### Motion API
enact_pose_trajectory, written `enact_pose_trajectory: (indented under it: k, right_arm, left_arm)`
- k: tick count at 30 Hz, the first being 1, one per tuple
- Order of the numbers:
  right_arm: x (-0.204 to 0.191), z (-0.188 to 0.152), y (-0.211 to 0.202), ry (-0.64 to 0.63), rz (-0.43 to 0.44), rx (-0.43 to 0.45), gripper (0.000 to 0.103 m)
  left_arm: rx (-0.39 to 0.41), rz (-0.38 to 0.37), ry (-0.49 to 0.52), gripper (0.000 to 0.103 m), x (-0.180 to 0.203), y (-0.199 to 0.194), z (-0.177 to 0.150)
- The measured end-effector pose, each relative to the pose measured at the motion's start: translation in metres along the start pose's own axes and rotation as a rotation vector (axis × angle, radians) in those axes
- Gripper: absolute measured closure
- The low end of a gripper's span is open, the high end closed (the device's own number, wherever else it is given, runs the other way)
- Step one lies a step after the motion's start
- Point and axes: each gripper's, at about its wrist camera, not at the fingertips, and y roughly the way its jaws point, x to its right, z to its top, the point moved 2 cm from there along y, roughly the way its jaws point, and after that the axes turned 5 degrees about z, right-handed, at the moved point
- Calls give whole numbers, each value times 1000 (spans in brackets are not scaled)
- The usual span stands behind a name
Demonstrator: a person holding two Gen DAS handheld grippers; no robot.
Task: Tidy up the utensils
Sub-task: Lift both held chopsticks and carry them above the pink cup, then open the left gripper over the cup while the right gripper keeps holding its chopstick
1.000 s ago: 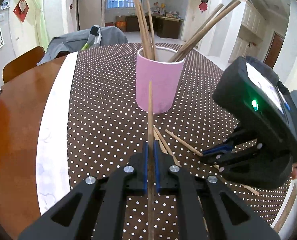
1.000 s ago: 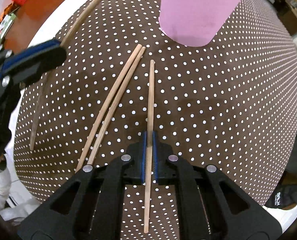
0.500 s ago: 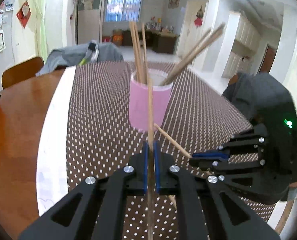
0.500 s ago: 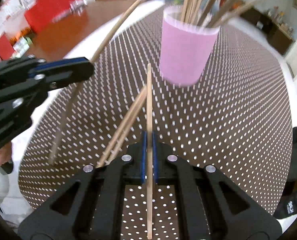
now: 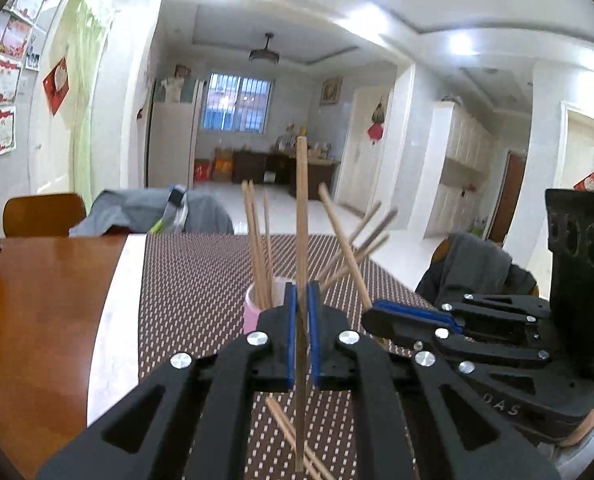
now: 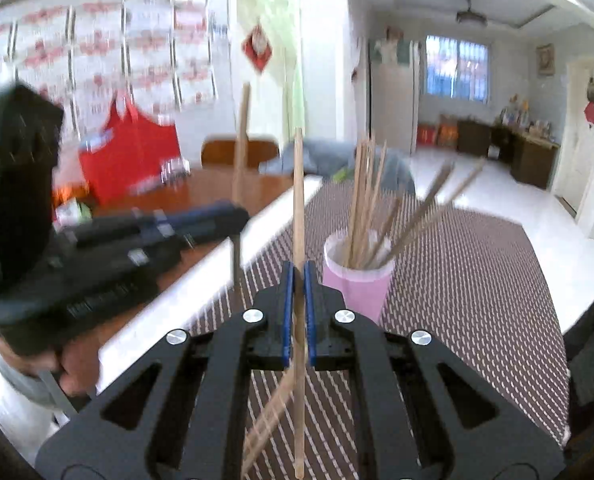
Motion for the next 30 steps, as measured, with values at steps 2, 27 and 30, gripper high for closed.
enact_pose_trajectory:
  k: [2,27,30]
  right_arm:
    - [1,11,0,3,-11,77,97]
    - [35,33,68,102,-172,516,97]
    - [39,31,73,102,-195,529,97]
  left_arm:
    - [12,1,6,97,2,4,9]
    - [210,-3,-182,97,-45,64,82]
    - [230,-11,-184,97,-45,69,84]
